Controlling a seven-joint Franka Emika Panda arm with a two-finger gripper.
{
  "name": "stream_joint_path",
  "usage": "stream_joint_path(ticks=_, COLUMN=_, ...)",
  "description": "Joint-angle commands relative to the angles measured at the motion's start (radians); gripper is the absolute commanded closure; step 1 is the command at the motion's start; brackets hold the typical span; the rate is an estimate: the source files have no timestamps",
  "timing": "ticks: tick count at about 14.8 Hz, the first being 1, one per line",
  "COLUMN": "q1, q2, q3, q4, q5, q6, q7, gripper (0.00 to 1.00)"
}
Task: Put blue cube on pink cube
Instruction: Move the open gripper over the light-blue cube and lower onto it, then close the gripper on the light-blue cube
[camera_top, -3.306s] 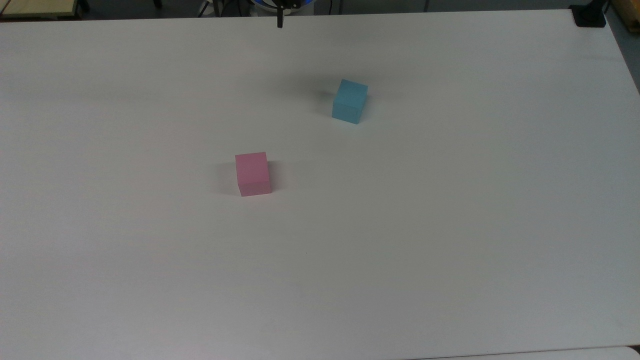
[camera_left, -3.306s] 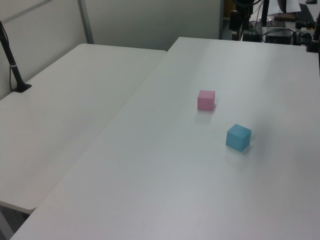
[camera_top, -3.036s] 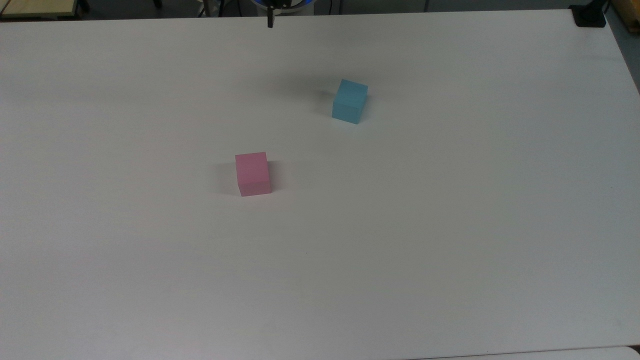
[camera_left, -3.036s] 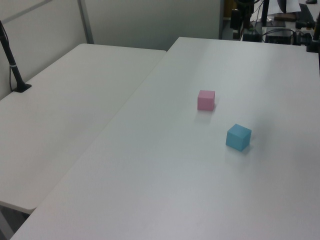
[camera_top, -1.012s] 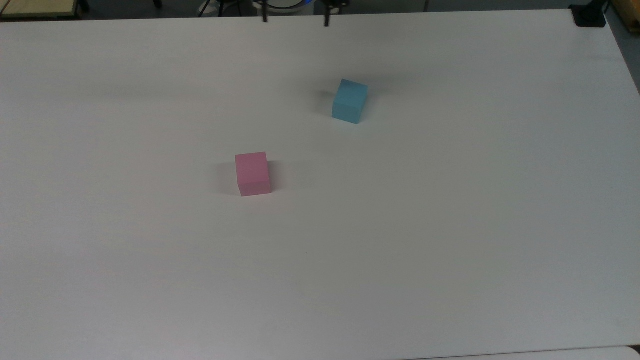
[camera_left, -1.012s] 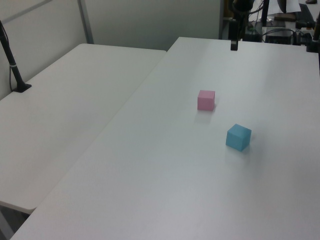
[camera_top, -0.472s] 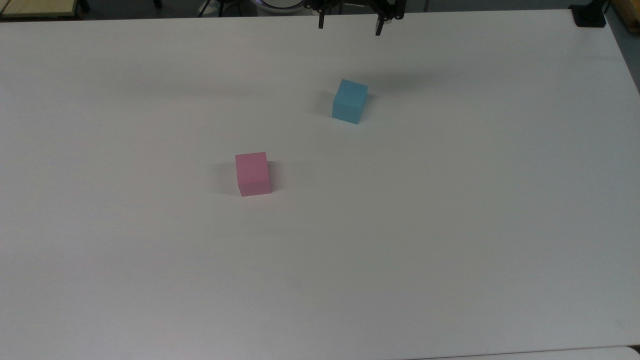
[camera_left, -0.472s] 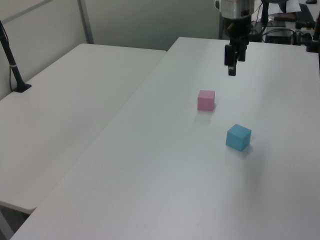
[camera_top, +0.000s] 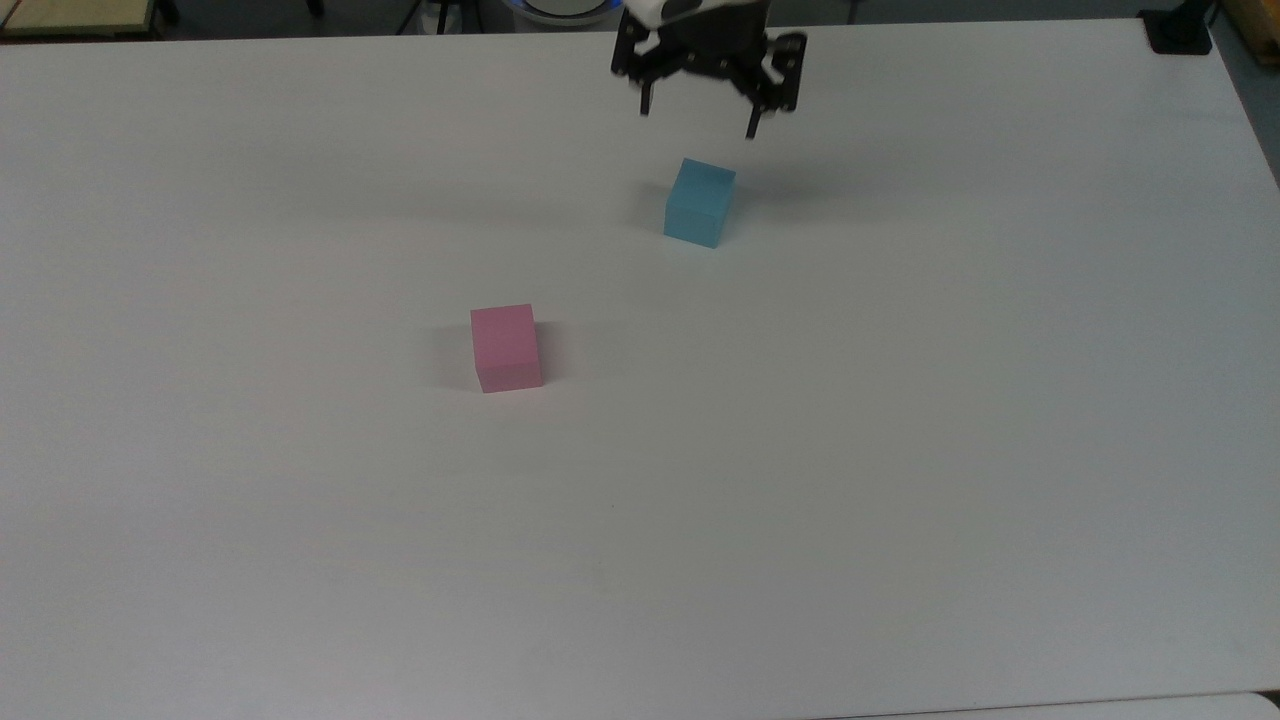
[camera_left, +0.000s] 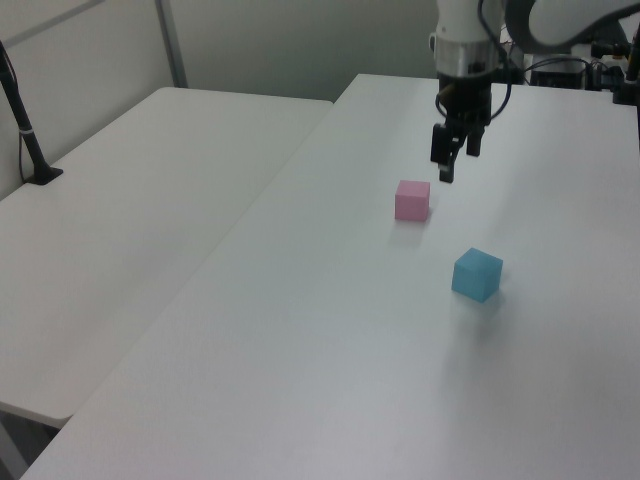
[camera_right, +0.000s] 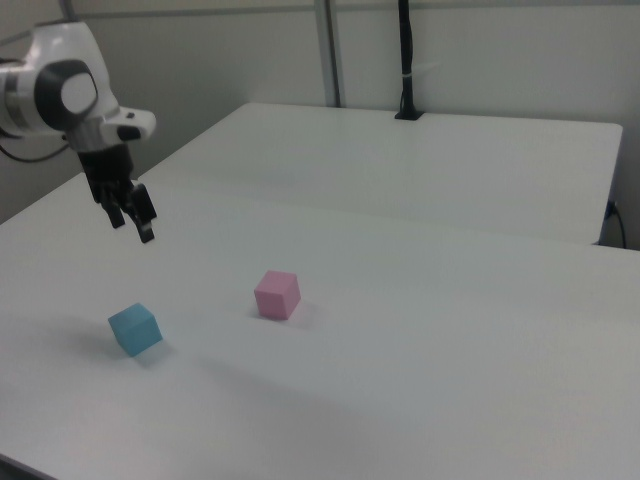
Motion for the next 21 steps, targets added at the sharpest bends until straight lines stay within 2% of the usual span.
stream_joint_path(ticks=1, q1=0.013, q2=-0.024, q3=-0.020, q4=-0.111, q5=-0.001, q6=0.055, q7=0.002, gripper=0.00)
stream_joint_path(ticks=4, q1=0.042, q2=-0.023, q3=-0.019, q4=-0.208, q5=-0.001, q6=0.127, q7=0.011, gripper=0.00)
stream_joint_path(ticks=6, q1=0.039, q2=-0.015, q3=-0.019, q4=-0.223, q5=-0.001, q6=0.161, q7=0.013, gripper=0.00)
stream_joint_path(ticks=10, q1=0.047, q2=0.004, q3=-0.020, q4=-0.320, q5=-0.016, q6=0.265, q7=0.013, gripper=0.00)
stream_joint_path(ticks=20, q1=0.082, q2=0.112, q3=-0.020, q4=-0.340, q5=-0.035, q6=0.389, q7=0.054, gripper=0.01)
stream_joint_path(ticks=21, q1=0.084, q2=0.119, q3=-0.020, q4=-0.340, q5=-0.035, q6=0.402, q7=0.054, gripper=0.09)
